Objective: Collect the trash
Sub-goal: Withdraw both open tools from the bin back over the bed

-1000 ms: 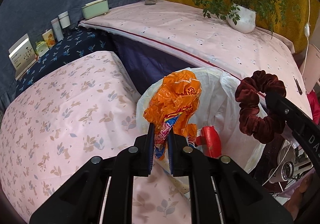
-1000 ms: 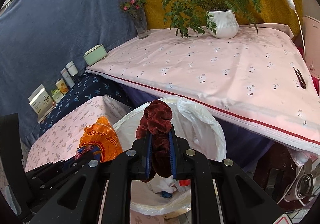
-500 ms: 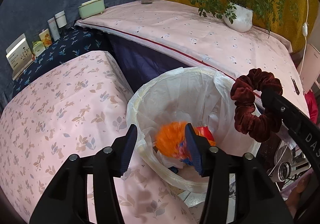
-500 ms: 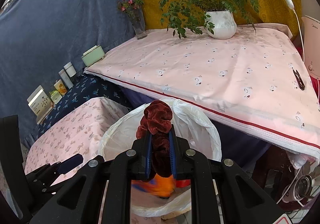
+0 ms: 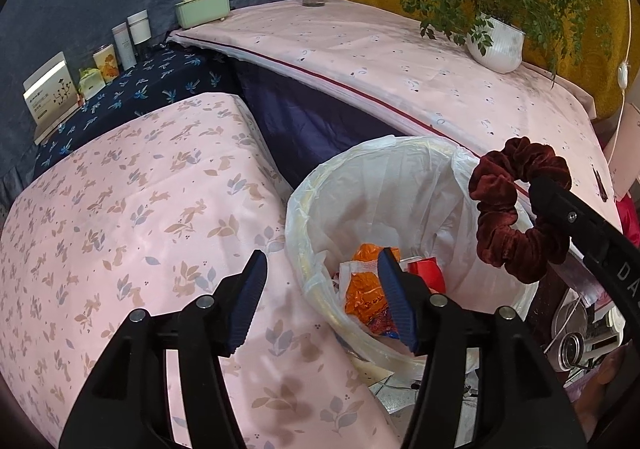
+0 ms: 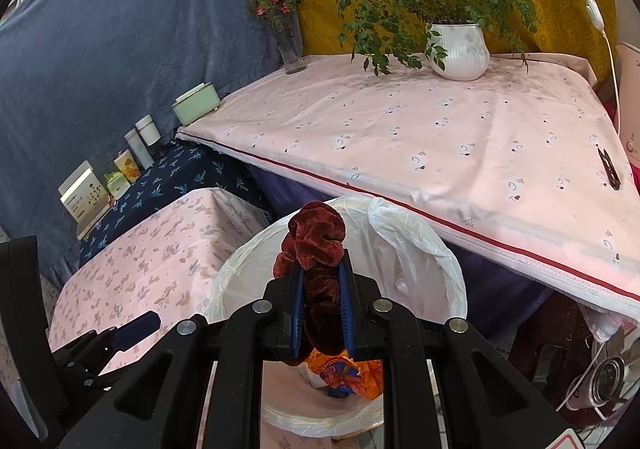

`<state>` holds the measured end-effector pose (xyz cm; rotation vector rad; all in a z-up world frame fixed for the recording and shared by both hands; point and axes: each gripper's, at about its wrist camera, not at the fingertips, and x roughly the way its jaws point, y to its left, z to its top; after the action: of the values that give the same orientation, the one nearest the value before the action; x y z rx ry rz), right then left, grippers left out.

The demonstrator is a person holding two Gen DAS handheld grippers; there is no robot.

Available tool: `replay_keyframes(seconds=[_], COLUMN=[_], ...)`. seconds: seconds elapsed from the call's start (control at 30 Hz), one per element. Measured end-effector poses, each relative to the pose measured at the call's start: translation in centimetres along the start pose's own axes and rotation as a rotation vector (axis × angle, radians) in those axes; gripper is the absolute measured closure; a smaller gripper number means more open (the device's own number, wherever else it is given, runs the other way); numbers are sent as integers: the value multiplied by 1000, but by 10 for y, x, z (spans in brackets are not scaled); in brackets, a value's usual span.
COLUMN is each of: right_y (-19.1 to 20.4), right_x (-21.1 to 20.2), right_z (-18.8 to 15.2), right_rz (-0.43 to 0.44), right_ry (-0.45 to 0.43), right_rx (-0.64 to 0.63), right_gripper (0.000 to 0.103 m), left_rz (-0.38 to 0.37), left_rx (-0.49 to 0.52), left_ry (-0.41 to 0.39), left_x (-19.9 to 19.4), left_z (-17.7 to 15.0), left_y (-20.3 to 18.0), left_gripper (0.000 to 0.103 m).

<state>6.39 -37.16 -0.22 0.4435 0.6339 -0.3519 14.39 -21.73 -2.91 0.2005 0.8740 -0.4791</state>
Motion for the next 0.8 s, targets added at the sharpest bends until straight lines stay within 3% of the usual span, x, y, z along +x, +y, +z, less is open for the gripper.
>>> replay_keyframes(seconds=[0.67,0.8], right_y=[33,36], right_x=[10,8], right_z=[-2,-3], right_rz=[2,4], right_ry=[28,23], right_rx=[-71,-74], right_gripper=[78,72], left_rz=[31,36], left_rx=[-65,-71], left_ry=[0,0], left_x=[-2,-2], left_z=[-8,-10], left_y=[33,37], left_gripper=[43,43])
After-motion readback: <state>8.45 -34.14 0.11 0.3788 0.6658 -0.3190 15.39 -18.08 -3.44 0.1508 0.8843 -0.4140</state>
